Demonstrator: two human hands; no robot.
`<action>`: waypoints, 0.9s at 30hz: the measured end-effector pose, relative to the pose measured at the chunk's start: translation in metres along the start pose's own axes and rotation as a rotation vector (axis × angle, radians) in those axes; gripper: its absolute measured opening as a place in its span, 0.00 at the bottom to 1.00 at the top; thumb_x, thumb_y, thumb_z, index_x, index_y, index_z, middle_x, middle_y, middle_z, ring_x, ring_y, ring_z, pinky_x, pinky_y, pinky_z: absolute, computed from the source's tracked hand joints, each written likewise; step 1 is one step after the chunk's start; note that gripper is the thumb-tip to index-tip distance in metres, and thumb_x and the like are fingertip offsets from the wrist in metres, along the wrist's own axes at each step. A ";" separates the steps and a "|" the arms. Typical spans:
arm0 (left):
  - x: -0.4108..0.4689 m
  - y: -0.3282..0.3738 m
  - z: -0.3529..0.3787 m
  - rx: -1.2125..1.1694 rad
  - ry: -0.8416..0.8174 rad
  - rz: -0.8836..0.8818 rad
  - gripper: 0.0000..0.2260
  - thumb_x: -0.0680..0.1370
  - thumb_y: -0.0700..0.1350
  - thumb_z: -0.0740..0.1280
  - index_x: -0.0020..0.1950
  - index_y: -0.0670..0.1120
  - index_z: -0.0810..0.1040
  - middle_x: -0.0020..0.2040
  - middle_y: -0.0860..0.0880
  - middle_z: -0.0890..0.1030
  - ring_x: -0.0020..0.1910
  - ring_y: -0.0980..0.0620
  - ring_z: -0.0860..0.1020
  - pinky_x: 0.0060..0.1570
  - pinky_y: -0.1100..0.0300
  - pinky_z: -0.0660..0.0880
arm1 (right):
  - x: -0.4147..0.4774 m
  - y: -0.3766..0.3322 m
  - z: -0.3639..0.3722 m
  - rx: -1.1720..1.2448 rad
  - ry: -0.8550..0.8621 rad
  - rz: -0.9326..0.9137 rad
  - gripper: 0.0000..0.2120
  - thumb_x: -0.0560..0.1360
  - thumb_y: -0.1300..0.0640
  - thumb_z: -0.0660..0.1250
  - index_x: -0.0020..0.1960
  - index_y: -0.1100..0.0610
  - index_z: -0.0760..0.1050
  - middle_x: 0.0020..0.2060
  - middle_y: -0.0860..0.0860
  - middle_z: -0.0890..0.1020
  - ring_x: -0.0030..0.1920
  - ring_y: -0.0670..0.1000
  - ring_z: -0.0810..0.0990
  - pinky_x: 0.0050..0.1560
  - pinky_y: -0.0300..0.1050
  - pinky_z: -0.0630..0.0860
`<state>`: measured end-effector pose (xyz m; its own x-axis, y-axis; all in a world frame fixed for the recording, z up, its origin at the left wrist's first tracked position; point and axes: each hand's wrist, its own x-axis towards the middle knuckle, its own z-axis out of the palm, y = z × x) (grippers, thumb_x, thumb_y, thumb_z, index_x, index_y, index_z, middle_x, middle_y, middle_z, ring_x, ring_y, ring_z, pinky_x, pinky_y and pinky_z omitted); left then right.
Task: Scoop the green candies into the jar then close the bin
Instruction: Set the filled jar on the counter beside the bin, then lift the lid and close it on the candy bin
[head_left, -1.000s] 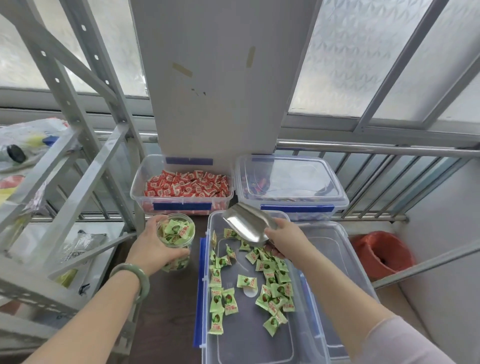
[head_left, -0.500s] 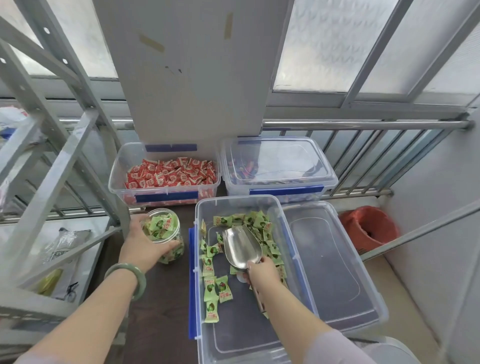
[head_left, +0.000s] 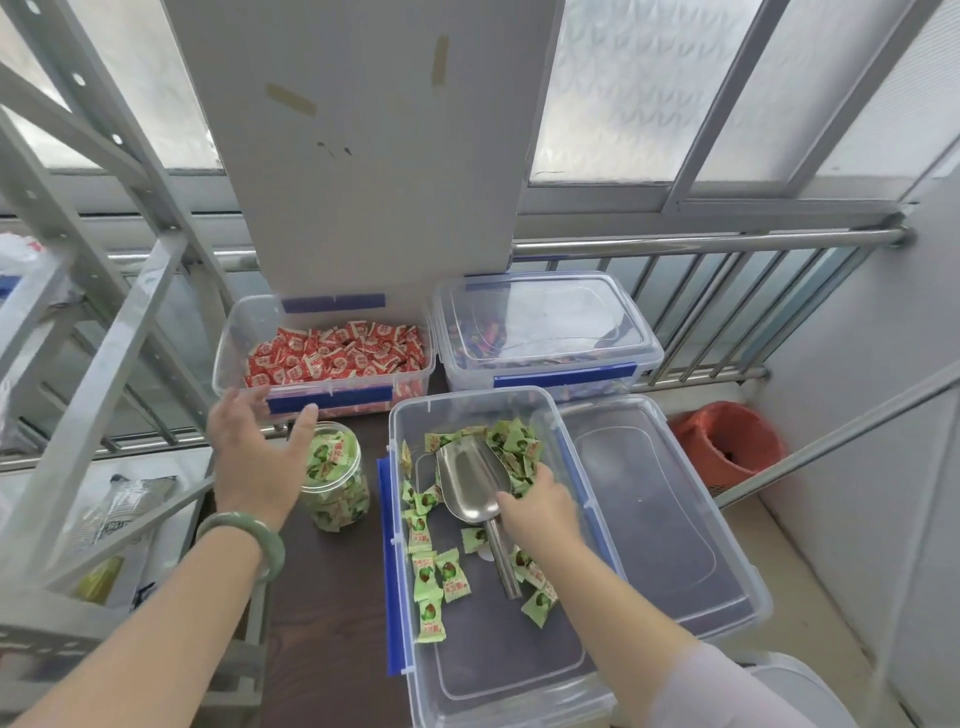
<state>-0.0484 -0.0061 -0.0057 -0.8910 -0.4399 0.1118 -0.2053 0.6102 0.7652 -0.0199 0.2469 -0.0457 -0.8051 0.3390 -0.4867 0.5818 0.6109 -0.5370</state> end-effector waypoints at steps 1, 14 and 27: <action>0.002 0.007 -0.001 0.001 0.039 0.020 0.23 0.76 0.51 0.65 0.68 0.43 0.68 0.73 0.42 0.62 0.72 0.46 0.60 0.71 0.48 0.57 | -0.003 -0.004 -0.006 -0.001 0.011 -0.047 0.34 0.77 0.50 0.64 0.77 0.55 0.55 0.72 0.57 0.67 0.72 0.59 0.65 0.69 0.56 0.66; -0.049 0.129 0.058 -0.199 -0.381 0.058 0.40 0.69 0.55 0.74 0.75 0.53 0.57 0.77 0.50 0.56 0.75 0.50 0.57 0.72 0.47 0.60 | 0.035 0.027 -0.130 -0.037 0.259 -0.264 0.36 0.76 0.41 0.63 0.78 0.51 0.53 0.77 0.55 0.58 0.78 0.56 0.50 0.77 0.52 0.47; -0.147 0.185 0.221 -0.183 -0.680 -0.123 0.31 0.73 0.50 0.70 0.73 0.51 0.62 0.73 0.47 0.65 0.71 0.50 0.65 0.68 0.47 0.67 | 0.133 0.137 -0.184 -0.128 0.061 -0.159 0.38 0.73 0.41 0.65 0.78 0.47 0.54 0.75 0.58 0.62 0.76 0.59 0.58 0.75 0.54 0.55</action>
<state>-0.0444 0.3169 -0.0205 -0.9330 0.0460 -0.3569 -0.3026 0.4363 0.8474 -0.0682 0.5070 -0.0569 -0.8935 0.2708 -0.3581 0.4301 0.7450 -0.5098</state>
